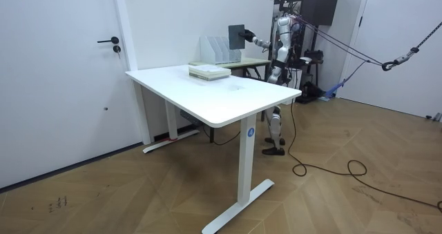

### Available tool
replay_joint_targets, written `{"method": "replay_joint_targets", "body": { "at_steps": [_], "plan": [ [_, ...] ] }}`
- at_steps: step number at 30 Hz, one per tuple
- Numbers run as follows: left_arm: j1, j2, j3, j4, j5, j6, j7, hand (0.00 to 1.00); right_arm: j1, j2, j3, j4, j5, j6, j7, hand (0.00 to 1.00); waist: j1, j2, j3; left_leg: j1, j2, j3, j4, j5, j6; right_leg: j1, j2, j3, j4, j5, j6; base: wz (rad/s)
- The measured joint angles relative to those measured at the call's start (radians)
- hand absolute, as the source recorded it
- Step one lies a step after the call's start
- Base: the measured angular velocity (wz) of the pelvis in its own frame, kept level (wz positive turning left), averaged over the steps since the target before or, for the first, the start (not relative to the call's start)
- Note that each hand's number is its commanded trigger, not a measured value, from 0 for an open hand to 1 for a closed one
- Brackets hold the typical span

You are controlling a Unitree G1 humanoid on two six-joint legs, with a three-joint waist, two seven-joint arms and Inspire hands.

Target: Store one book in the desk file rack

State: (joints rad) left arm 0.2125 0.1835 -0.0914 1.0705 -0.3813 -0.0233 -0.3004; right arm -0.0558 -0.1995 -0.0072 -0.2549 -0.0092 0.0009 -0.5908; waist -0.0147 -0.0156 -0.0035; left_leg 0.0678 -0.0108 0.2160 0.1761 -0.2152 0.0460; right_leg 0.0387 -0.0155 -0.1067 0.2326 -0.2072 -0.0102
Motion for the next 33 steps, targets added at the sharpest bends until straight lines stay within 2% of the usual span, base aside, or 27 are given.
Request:
{"method": "replay_joint_targets", "body": {
  "at_steps": [7,15,29,33],
  "plan": [
    [-0.006,0.0,0.008,0.011,0.001,0.006,-0.009,0.0,-0.024,-0.001,-0.022,0.0,0.005,0.003,0.002,1.0,-0.001,-0.001,-0.0006,-0.003,0.002,-0.002,-0.002,0.0,0.0,0.0,0.0,-0.001,-0.007,0.0,0.0,0.0],
    [-0.007,0.0,0.009,0.011,0.002,0.01,-0.007,0.0,-0.096,-0.026,-0.03,0.0,0.008,0.004,0.002,1.0,-0.007,-0.001,-0.0005,-0.003,0.006,-0.002,-0.004,0.0,0.0,0.0,0.0,-0.004,-0.012,0.001,-0.001,0.0],
    [-0.012,-0.001,0.01,0.012,0.005,0.017,0.014,0.0,-0.1,-0.03,-0.065,0.0,0.008,0.004,0.002,1.0,-0.007,-0.003,0.0038,-0.004,0.006,-0.001,-0.004,0.0,0.0,-0.001,-0.002,-0.016,-0.012,0.001,-0.001,0.0],
    [-0.012,0.0,0.012,0.014,0.005,0.017,0.012,0.0,-0.122,-0.033,-0.107,0.019,0.007,0.012,-0.011,1.0,-0.011,-0.013,0.0048,-0.006,0.001,-0.002,-0.004,0.001,-0.001,0.001,-0.005,-0.035,-0.012,0.001,-0.001,0.02]
  ]
}}
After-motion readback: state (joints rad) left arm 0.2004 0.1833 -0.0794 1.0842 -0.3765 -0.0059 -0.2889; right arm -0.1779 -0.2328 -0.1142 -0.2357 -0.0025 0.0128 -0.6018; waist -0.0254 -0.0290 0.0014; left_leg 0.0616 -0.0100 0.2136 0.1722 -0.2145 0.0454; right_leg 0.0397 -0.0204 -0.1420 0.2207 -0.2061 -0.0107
